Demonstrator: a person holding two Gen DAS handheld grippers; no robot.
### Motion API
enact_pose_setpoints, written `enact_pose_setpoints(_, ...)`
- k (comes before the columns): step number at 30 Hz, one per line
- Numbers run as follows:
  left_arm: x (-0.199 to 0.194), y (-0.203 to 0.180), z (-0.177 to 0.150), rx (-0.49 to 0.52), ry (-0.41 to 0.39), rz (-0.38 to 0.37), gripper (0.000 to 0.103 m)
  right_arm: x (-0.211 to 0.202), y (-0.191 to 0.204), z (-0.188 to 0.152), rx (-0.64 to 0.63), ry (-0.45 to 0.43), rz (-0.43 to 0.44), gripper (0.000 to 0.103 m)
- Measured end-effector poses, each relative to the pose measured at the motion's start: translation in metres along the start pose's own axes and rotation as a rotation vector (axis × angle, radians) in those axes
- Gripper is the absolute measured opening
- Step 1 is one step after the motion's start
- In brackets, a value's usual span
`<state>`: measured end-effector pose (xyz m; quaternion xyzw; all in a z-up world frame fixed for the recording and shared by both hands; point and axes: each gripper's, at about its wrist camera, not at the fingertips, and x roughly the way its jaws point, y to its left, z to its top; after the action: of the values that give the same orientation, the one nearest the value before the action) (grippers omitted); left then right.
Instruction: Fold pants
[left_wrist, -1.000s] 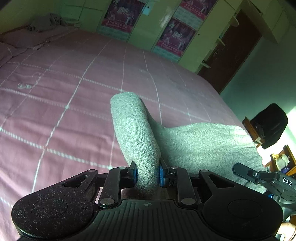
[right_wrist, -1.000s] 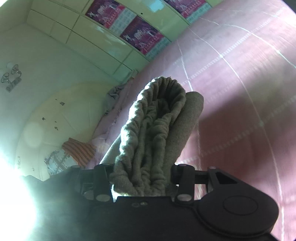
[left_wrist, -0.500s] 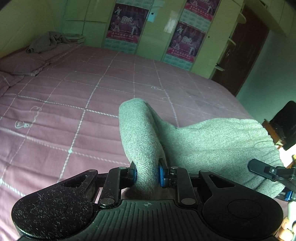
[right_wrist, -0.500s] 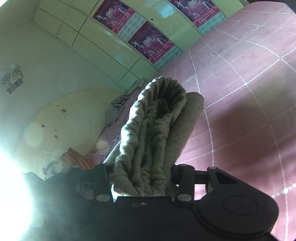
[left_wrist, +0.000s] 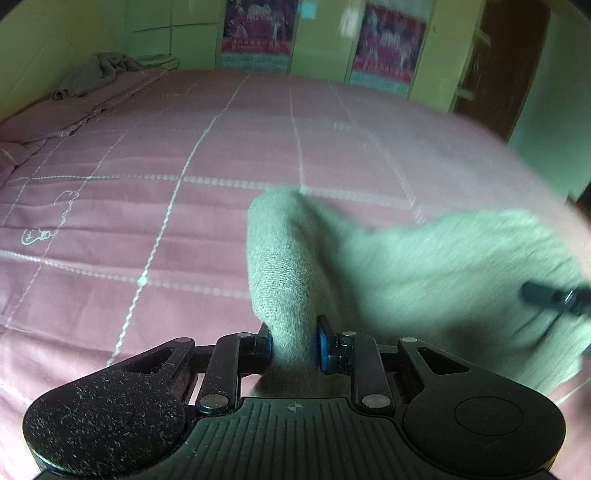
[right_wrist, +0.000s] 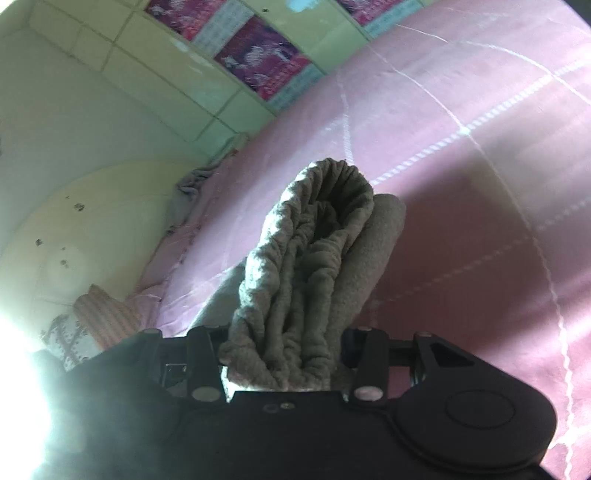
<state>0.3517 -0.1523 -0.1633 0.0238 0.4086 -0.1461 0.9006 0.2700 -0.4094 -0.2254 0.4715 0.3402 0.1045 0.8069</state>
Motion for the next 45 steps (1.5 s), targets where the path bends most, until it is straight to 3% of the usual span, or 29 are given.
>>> enact_pose_setpoints(4, 0.010, 0.005, -0.015, -0.004, 0.042, 0.031, 0.039, 0.004, -0.023, -0.012, 0.029, 0.016, -0.132, 0.056)
enact_pose_setpoints(8, -0.001, 0.002, -0.015, -0.012, 0.050, 0.056, 0.039, -0.004, -0.022, -0.028, -0.029, 0.005, -0.253, 0.069)
enact_pose_setpoints(12, -0.032, 0.003, -0.022, -0.014, -0.016, 0.068, 0.039, -0.031, 0.005, -0.034, -0.126, -0.074, -0.363, 0.069)
enact_pose_setpoints(13, -0.040, 0.003, -0.026, -0.004, -0.031, 0.052, 0.039, -0.040, 0.015, -0.036, -0.167, -0.106, -0.385, 0.068)
enact_pose_setpoints(15, -0.047, -0.001, -0.029, 0.012, -0.039, 0.023, 0.039, -0.051, 0.041, -0.040, -0.273, -0.147, -0.395, 0.050)
enact_pose_setpoints(16, -0.050, -0.004, -0.033, 0.012, -0.034, 0.012, 0.039, -0.053, 0.057, -0.045, -0.346, -0.164, -0.412, 0.046)
enact_pose_setpoints(19, -0.046, -0.019, -0.047, 0.047, 0.016, 0.015, 0.039, -0.043, 0.092, -0.066, -0.528, -0.151, -0.422, 0.034)
enact_pose_setpoints(21, -0.036, -0.023, -0.058, 0.067, 0.049, 0.041, 0.039, -0.030, 0.096, -0.082, -0.593, -0.100, -0.459, 0.033)
enact_pose_setpoints(24, -0.038, -0.026, -0.058, 0.053, 0.049, 0.052, 0.039, -0.008, 0.080, -0.099, -0.591, 0.027, -0.551, 0.033)
enact_pose_setpoints(27, -0.045, -0.029, -0.052, 0.046, 0.045, 0.040, 0.039, -0.021, 0.090, -0.096, -0.538, -0.014, -0.520, 0.034)
enact_pose_setpoints(30, -0.040, -0.034, -0.054, 0.060, 0.056, 0.059, 0.039, -0.035, 0.105, -0.103, -0.582, -0.122, -0.506, 0.040)
enact_pose_setpoints(33, -0.033, -0.039, -0.054, 0.056, 0.069, 0.085, 0.040, -0.005, 0.085, -0.099, -0.544, 0.019, -0.596, 0.037)
enact_pose_setpoints(35, -0.034, -0.042, -0.053, 0.064, 0.062, 0.094, 0.050, -0.010, 0.089, -0.099, -0.531, -0.010, -0.583, 0.039)
enact_pose_setpoints(37, -0.038, -0.043, -0.053, 0.072, 0.039, 0.096, 0.102, -0.024, 0.095, -0.099, -0.508, -0.039, -0.534, 0.038)
enact_pose_setpoints(40, -0.046, -0.045, -0.060, 0.098, -0.004, 0.086, 0.103, -0.034, 0.106, -0.100, -0.528, -0.057, -0.509, 0.038)
enact_pose_setpoints(43, -0.041, -0.047, -0.062, 0.112, 0.086, 0.073, 0.103, -0.047, 0.109, -0.104, -0.513, -0.065, -0.496, 0.038)
enact_pose_setpoints(45, -0.036, -0.050, -0.063, 0.131, 0.149, 0.118, 0.103, -0.053, 0.107, -0.107, -0.499, -0.066, -0.486, 0.039)
